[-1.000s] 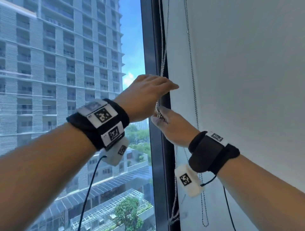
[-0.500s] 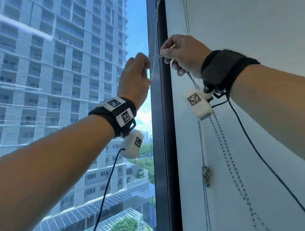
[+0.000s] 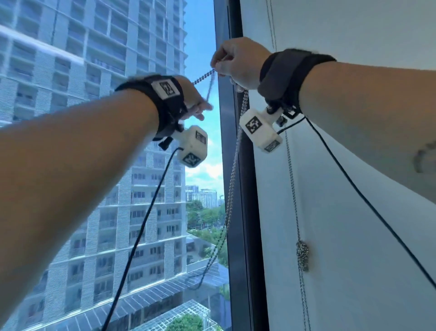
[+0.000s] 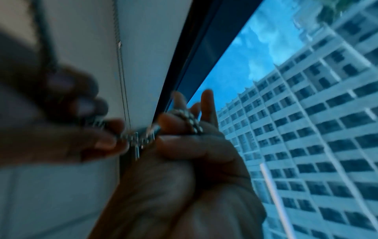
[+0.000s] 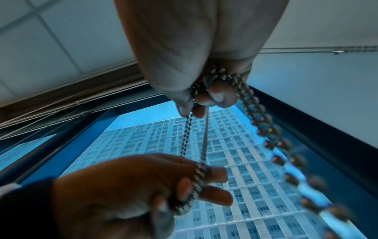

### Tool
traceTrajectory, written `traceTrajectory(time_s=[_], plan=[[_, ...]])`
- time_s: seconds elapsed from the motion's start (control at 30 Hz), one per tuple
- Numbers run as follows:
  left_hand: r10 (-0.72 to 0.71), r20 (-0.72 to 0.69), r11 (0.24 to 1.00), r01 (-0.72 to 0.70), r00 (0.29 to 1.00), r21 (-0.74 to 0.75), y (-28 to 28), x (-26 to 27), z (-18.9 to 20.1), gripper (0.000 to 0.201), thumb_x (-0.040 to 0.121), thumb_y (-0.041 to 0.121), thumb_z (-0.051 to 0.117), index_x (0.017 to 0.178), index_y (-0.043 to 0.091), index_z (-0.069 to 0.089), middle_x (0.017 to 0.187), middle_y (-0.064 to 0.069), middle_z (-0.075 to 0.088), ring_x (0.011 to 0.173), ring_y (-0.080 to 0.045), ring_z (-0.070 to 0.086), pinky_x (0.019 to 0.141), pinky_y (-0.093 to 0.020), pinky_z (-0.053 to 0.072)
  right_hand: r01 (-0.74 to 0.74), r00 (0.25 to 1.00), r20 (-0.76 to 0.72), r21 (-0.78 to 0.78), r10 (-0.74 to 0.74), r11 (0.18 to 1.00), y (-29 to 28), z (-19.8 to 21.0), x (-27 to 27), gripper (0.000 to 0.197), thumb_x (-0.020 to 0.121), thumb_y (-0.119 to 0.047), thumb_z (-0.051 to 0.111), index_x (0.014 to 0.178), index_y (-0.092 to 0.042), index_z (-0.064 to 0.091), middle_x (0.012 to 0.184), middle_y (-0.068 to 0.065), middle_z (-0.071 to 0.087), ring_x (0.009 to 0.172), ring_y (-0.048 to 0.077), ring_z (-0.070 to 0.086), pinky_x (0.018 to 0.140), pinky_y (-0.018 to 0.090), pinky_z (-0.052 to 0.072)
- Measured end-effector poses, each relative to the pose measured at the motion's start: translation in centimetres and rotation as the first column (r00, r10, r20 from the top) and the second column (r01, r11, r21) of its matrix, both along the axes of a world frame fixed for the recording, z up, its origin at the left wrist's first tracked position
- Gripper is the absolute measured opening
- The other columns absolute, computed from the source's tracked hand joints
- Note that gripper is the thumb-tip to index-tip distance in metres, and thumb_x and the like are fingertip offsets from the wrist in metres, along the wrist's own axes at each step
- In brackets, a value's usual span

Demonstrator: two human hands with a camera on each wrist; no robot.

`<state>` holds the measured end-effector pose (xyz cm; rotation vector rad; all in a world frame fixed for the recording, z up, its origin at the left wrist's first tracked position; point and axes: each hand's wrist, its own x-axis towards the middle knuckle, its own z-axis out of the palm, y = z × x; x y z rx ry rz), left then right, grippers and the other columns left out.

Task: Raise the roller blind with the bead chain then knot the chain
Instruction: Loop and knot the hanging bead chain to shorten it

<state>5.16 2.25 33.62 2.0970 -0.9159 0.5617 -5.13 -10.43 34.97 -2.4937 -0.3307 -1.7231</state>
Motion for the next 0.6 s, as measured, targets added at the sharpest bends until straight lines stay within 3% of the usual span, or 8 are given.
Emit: traceTrajectory(time_s=[0.07,0.13,0.17,0.23,0.33,0.43,0.53,0.6], plan=[[-0.270,-0.253,0.959,0.235,0.929,-0.159,-0.4,-0.7,0.4,0.035,0.101,0.031,0.054,0.079,0.012,0.074,0.108,-0.011,0.065,0.027,0.001,0.045,0.039,-0.009,0.033,-0.092,0.996,0.000,0.095,0.092,0.991,-1.6,-0.5,0.6,0.012,0.099,-0.013,0.052,0.104,-0.012,0.063,0.087,0.007,0.066,0.059,0.017,0.056,0.065,0.041,0.058],[-0.319,-0.248,0.937,0.265,0.915,-0.229,-1.1,-1.3,0.2,0.032,0.095,0.040,0.059,0.082,0.011,0.066,0.091,-0.005,0.063,0.030,0.001,0.046,0.050,-0.010,0.030,-0.197,0.980,0.040,0.194,0.193,0.961,-3.1,-1.2,1.4,0.012,0.099,-0.011,0.053,0.105,-0.009,0.063,0.082,0.007,0.064,0.063,0.019,0.059,0.068,0.041,0.060],[-0.373,-0.253,0.911,0.301,0.893,-0.280,-1.4,-1.3,0.0,0.031,0.090,0.040,0.064,0.085,0.009,0.065,0.089,-0.005,0.063,0.036,0.000,0.051,0.048,-0.011,0.039,-0.220,0.976,0.061,0.223,0.211,0.950,-3.8,-1.5,1.7,0.014,0.099,-0.011,0.054,0.108,-0.006,0.064,0.085,0.009,0.065,0.066,0.017,0.060,0.067,0.035,0.060],[-0.453,-0.287,0.877,0.364,0.844,-0.314,-2.0,-1.4,-0.6,0.036,0.081,0.039,0.071,0.097,0.008,0.066,0.095,-0.006,0.068,0.064,-0.004,0.064,0.054,-0.017,0.055,-0.206,0.978,0.075,0.245,0.193,0.947,-4.7,-2.2,2.4,0.019,0.097,-0.018,0.061,0.111,-0.006,0.066,0.091,0.005,0.065,0.069,0.010,0.057,0.062,0.024,0.054],[-0.476,-0.309,0.874,0.405,0.823,-0.267,-2.7,-1.5,-1.3,0.020,0.088,0.030,0.068,0.098,0.013,0.064,0.109,-0.006,0.068,0.104,-0.012,0.063,0.068,-0.021,0.057,-0.218,0.976,0.048,0.293,0.214,0.931,-5.5,-2.7,3.1,0.016,0.091,-0.023,0.070,0.103,-0.012,0.069,0.089,0.000,0.066,0.072,0.007,0.056,0.067,0.021,0.049],[-0.450,-0.295,0.891,0.397,0.843,-0.221,-3.5,-2.1,-1.7,0.012,0.095,0.013,0.063,0.083,0.011,0.062,0.089,-0.006,0.068,0.087,-0.013,0.064,0.065,-0.026,0.059,-0.399,0.899,0.030,0.462,0.436,0.792,-5.4,-2.7,2.9,0.007,0.091,-0.011,0.070,0.096,-0.007,0.067,0.078,0.006,0.066,0.066,0.015,0.063,0.073,0.028,0.060],[-0.394,-0.183,0.900,0.338,0.901,-0.276,-4.8,-1.3,-2.0,0.013,0.093,-0.001,0.058,0.085,0.010,0.058,0.079,-0.003,0.064,0.075,-0.012,0.062,0.064,-0.030,0.061,-0.560,0.761,0.065,0.567,0.645,0.604,-5.2,-3.4,2.6,0.005,0.092,-0.004,0.065,0.095,-0.001,0.064,0.080,0.014,0.068,0.069,0.023,0.069,0.072,0.035,0.062],[-0.315,-0.075,0.903,0.275,0.946,-0.329,-5.8,-0.3,-2.8,0.010,0.090,0.000,0.061,0.086,0.010,0.060,0.088,-0.006,0.067,0.081,-0.014,0.064,0.074,-0.034,0.062,-0.546,0.769,0.044,0.565,0.638,0.619,-5.4,-4.2,3.0,0.015,0.088,-0.013,0.068,0.099,-0.003,0.065,0.084,0.013,0.070,0.072,0.023,0.068,0.066,0.032,0.055]])
